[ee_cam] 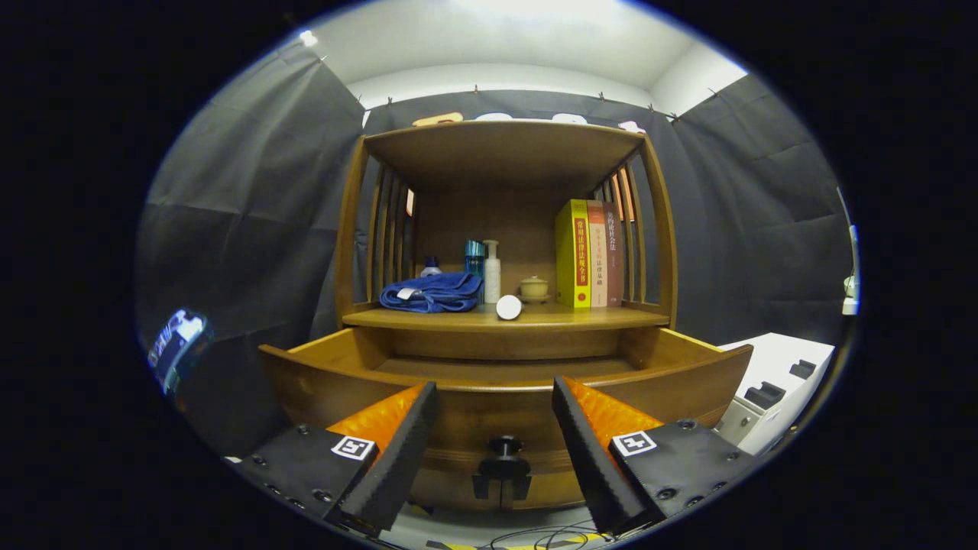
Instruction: Pull open the drawer, take out the items inside it, and place them on the countertop above the cabinet.
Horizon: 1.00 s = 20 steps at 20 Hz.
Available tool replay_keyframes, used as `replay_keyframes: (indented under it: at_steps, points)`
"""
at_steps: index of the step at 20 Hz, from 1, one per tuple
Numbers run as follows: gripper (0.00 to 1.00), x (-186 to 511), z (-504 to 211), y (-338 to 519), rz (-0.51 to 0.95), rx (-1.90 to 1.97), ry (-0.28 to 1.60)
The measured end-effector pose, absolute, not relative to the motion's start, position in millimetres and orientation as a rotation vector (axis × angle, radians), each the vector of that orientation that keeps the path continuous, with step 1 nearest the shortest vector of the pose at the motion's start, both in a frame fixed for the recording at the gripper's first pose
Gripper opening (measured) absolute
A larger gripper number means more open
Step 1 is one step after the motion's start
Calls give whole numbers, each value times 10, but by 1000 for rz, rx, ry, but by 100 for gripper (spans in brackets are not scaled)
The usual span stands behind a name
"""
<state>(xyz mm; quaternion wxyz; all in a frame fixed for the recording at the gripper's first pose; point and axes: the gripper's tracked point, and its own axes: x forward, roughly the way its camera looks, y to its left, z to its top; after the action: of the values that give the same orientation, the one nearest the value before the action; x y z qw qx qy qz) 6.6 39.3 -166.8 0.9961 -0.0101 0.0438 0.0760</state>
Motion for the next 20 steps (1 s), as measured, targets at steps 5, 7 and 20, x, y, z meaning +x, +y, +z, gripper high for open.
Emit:
replay_keyframes:
  at_steps: [5,7,20]
  points:
    - [97,195,-2016,299,110,-18,141]
    - [98,202,-2101,249,90,2,146]
    - [98,729,-1988,275,93,-24,202]
